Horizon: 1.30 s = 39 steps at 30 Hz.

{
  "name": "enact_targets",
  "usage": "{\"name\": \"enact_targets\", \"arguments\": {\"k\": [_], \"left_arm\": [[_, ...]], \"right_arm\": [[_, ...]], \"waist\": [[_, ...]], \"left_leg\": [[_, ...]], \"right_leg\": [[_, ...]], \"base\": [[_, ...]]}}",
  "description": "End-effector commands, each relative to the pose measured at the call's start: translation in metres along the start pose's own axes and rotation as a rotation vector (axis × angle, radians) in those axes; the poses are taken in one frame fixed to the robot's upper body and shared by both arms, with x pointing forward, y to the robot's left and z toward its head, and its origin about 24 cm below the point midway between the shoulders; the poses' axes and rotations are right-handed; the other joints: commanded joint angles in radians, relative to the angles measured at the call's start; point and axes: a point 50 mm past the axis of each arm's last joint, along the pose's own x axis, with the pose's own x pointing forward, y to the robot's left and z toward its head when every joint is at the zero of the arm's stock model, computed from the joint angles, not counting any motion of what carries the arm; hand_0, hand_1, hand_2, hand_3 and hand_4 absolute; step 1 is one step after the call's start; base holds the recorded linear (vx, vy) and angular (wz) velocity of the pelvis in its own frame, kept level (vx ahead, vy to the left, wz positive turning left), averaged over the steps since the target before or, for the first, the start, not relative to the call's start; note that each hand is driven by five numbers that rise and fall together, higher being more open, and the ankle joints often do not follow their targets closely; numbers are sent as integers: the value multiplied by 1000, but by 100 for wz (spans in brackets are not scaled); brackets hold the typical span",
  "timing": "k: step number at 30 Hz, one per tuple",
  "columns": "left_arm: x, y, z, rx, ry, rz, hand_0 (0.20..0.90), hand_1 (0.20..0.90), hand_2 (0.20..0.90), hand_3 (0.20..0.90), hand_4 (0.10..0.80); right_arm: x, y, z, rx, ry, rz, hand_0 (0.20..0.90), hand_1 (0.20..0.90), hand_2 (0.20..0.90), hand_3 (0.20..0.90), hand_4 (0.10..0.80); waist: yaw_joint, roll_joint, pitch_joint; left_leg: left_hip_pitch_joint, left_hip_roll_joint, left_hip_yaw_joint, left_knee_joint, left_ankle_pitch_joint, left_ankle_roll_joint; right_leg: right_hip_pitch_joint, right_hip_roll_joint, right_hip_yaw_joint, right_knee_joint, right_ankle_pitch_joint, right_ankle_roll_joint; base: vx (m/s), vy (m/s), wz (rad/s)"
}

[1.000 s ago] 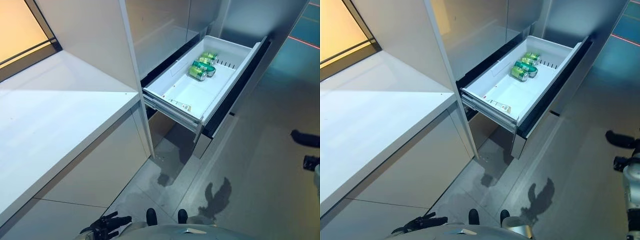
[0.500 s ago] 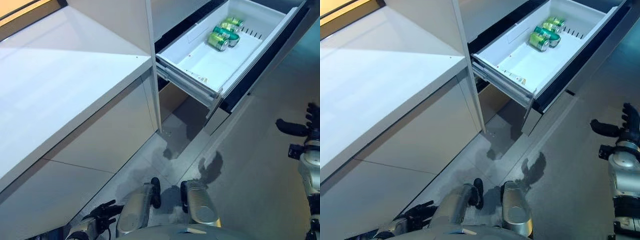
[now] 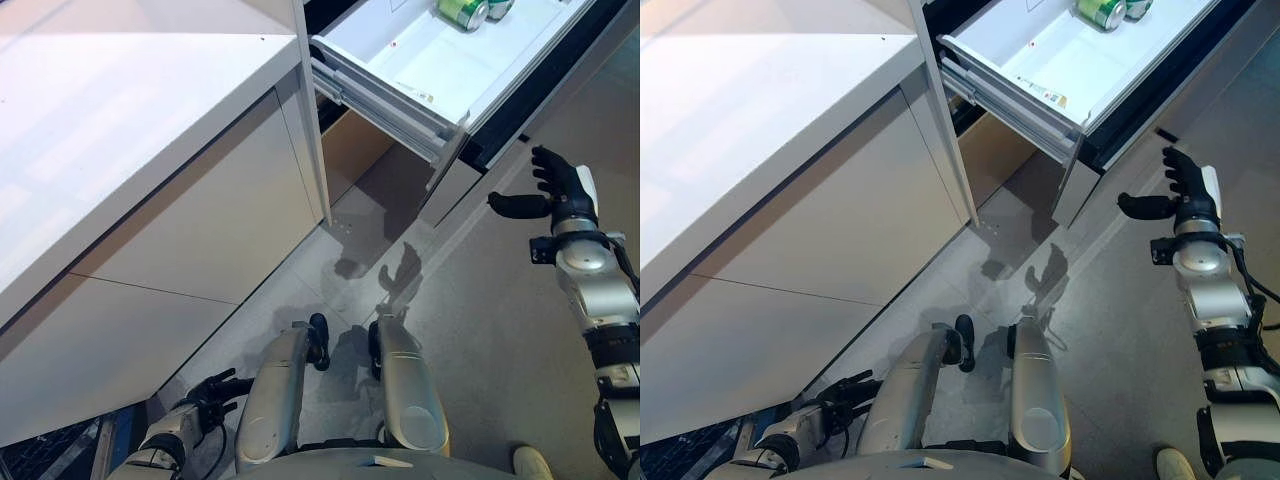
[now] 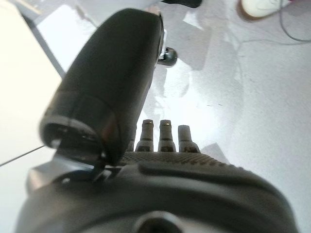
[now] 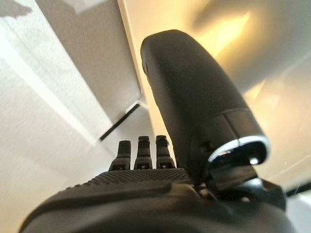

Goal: Put drinks into fridge and close the fridge

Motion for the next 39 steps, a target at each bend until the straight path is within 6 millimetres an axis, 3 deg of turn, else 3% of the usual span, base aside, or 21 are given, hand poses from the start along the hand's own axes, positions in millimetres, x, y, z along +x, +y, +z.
{"name": "enact_targets", "arguments": {"k": [1,3,5,12,18,24,29,39], "left_arm": [[-3,14,1,20,-10,42,900,900,900,900,800],[-3,12,3,22,-15,41,900,900,900,900,800],[-2,8,6,28,-22,36,900,900,900,900,800],[0,-1,9,58,-17,26,900,900,900,900,800],[1,-9,0,75,3,6,900,900,900,900,800],[0,-9,-5,69,26,6,900,900,900,900,800],[-1,-3,-11,75,50,13,900,900,900,900,800],[-4,11,-21,159,73,24,900,900,900,900,800]], "right_arm": [[14,-24,83,-44,-338,-60,900,900,900,900,800],[16,-18,96,-30,-379,-32,900,900,900,900,800],[17,0,119,15,-455,24,900,900,900,900,800],[9,44,169,150,-615,166,900,900,900,900,800],[-4,78,216,405,-712,318,900,900,900,900,800],[-6,101,233,467,-673,388,900,900,900,900,800],[-4,115,233,461,-620,427,900,900,900,900,800],[7,103,229,533,-571,328,900,900,900,900,800]], "waist": [[48,-16,-37],[54,-15,-31],[67,-12,-21],[99,-5,-16],[142,11,-28],[189,16,-53],[232,6,-88],[300,-32,-144]], "left_leg": [[30,-2,-2,56,-130,15],[22,0,-1,58,-128,15],[7,1,-3,72,-126,14],[13,-1,-9,58,-113,12],[112,-3,-22,-59,-79,-4],[201,2,-47,-172,-34,-25],[265,10,-81,-252,-8,-35],[311,-2,-129,-272,-16,-34]], "right_leg": [[23,34,-50,-41,36,-68],[17,35,-52,-42,37,-69],[4,37,-54,-31,38,-72],[13,35,-65,-43,45,-72],[120,28,-86,-155,73,-64],[233,15,-123,-272,102,-57],[328,13,-162,-372,118,-53],[439,17,-217,-458,128,-53]], "base": [[-55,-2,-8],[-22,-14,-5],[-3,-35,-1],[28,-18,1],[98,22,8],[91,30,21],[99,17,24],[78,-24,22]]}}
